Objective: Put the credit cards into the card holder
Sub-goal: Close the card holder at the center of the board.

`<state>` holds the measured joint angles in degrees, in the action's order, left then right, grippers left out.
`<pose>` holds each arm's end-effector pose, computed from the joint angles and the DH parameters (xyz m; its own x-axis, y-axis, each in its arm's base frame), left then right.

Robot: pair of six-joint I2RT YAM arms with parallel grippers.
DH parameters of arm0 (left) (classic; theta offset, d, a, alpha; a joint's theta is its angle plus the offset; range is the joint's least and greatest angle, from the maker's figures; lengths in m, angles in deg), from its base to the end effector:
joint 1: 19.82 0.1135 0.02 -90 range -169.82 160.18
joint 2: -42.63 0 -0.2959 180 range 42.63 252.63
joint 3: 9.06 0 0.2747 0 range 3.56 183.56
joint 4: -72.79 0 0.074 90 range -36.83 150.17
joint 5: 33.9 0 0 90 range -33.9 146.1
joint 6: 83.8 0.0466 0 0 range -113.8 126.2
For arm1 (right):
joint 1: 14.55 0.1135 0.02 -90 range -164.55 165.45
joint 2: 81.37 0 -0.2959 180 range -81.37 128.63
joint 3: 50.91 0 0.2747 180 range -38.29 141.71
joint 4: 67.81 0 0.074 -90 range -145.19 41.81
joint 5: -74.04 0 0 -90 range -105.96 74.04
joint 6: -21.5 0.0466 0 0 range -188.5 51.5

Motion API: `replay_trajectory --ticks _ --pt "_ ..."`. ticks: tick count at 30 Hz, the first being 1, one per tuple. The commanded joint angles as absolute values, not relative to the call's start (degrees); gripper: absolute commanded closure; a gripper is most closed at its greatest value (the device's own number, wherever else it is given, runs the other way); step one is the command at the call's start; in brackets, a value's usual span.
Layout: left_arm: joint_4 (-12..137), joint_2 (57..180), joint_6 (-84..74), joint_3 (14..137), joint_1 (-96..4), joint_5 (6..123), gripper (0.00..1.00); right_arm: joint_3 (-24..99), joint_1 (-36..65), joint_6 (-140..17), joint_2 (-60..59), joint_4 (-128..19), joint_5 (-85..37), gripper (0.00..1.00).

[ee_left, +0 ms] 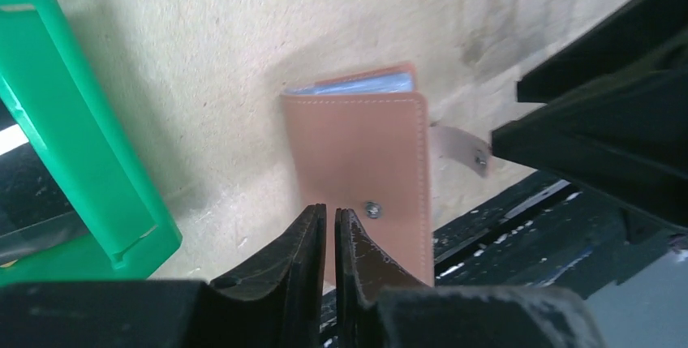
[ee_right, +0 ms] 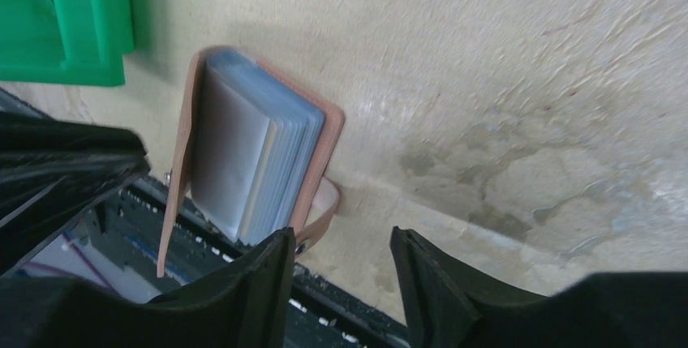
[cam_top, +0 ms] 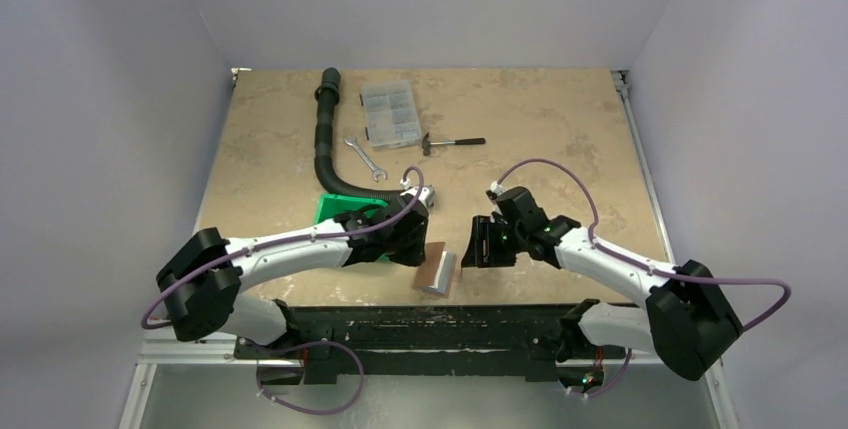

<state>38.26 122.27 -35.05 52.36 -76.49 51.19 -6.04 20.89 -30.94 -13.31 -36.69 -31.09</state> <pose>0.1685 -0.2490 0.2228 -0.8589 0.1105 -0.5000 0.3161 0.8826 -0.3479 0.1814 0.1441 0.1832 -0.9414 0.0523 -0.3332 -0.1387 0.8405 0.5237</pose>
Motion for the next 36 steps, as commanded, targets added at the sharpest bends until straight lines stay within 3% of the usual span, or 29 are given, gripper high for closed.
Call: replay_trajectory --ticks 1,6,12,17,23,26,33,36 --pt "42.22 124.07 -34.80 50.97 -76.97 52.35 0.88 -4.46 21.82 -29.42 -12.28 -38.46 -33.94 0.49" --pt "47.51 127.99 -36.09 51.04 -79.56 53.92 0.93 -6.21 21.93 -27.97 -10.10 -42.07 -35.23 0.61" --pt "51.36 133.17 -37.95 52.08 -83.03 54.14 0.94 -7.72 22.01 -25.81 -8.07 -46.25 -35.12 0.65" --pt "51.84 134.89 -39.21 50.19 -83.10 53.36 0.96 -6.11 21.97 -28.37 -9.98 -42.05 -32.43 0.63" --pt "49.90 134.89 -39.02 49.66 -83.09 51.20 0.96 -4.12 22.15 -31.36 -12.41 -36.17 -28.39 0.42" --pt "50.13 135.46 -39.08 49.64 -83.10 51.35 0.96 -1.42 23.96 -32.36 -13.17 -32.34 -26.41 0.39" --pt "50.50 135.49 -39.33 49.23 -83.06 51.44 0.97 4.73 29.47 -30.20 -11.55 -24.74 -17.76 0.40" --pt "50.41 135.09 -39.26 49.08 -83.07 51.21 0.97 5.25 29.56 -29.68 -10.89 -23.81 -16.26 0.53"
